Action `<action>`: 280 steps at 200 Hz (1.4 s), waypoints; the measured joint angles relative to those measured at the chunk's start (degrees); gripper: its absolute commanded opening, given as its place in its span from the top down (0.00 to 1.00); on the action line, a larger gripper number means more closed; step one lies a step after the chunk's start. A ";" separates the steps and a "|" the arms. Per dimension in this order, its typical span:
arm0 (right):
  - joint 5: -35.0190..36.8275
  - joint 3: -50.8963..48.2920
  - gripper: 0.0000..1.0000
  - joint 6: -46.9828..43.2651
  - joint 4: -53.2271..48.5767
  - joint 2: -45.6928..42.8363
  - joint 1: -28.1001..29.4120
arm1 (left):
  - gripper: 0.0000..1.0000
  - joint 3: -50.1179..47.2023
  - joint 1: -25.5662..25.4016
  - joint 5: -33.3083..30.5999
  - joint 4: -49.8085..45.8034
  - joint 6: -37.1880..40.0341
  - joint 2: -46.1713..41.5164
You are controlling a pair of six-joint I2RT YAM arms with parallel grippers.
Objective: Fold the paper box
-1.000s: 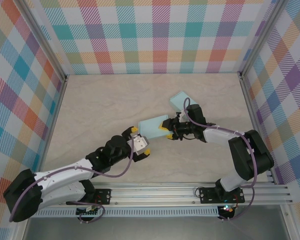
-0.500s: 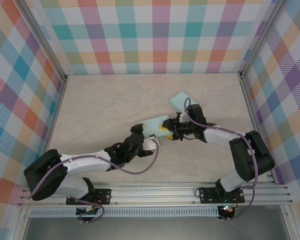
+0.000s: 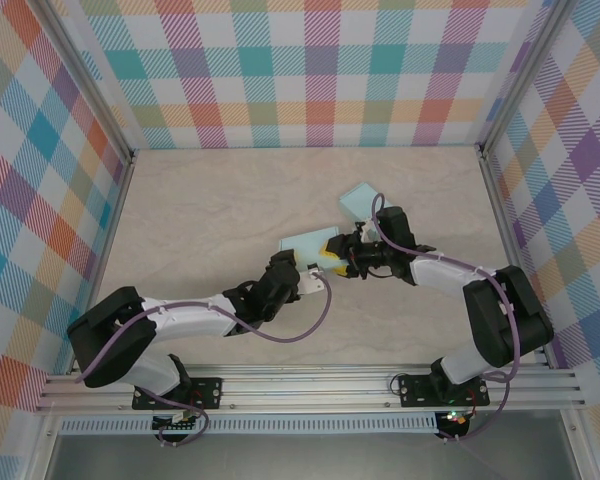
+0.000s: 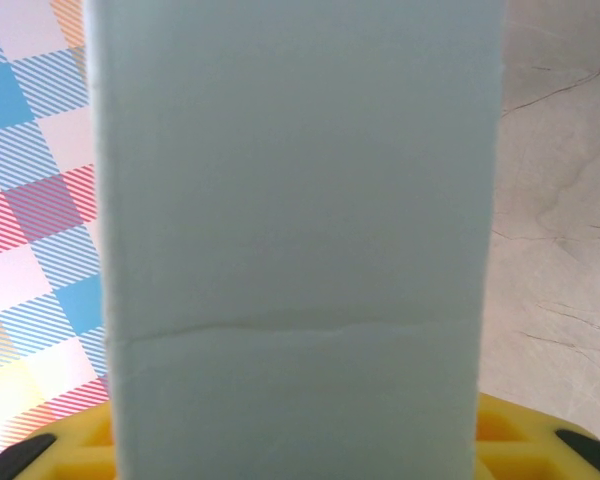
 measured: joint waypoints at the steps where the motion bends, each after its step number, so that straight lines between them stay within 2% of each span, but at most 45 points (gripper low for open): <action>1: 0.00 0.00 0.59 0.00 0.00 0.00 0.00 | 0.45 0.02 0.00 -0.02 -0.02 -0.07 0.00; 8: 0.02 0.00 0.58 0.00 0.00 -0.02 0.00 | 0.45 0.13 0.00 -0.15 -0.20 -0.15 0.00; 24: 0.13 0.00 0.55 0.04 -0.20 -0.09 0.00 | 0.56 0.68 0.00 -0.28 -1.60 -0.37 0.00; 50: 0.63 0.00 0.47 0.13 -2.23 -1.05 0.00 | 0.62 1.86 -0.31 -0.17 -4.87 -1.22 -0.35; 93: 2.47 0.00 0.23 -3.67 -6.54 -4.57 0.00 | 0.63 2.56 -0.31 2.36 -12.85 -2.75 -5.18; 156: 8.61 0.00 0.00 -9.42 -17.03 -14.58 -2.40 | 0.67 6.49 -0.31 11.17 -29.44 -6.03 -12.68; 217: 19.19 0.11 0.00 -16.90 -29.07 -27.74 -4.46 | 0.67 11.80 1.68 21.27 -45.00 -8.11 -13.40; 280: 22.47 3.04 0.00 -22.80 -35.47 -27.82 -4.83 | 0.68 22.51 6.36 31.39 -56.57 -7.65 -4.66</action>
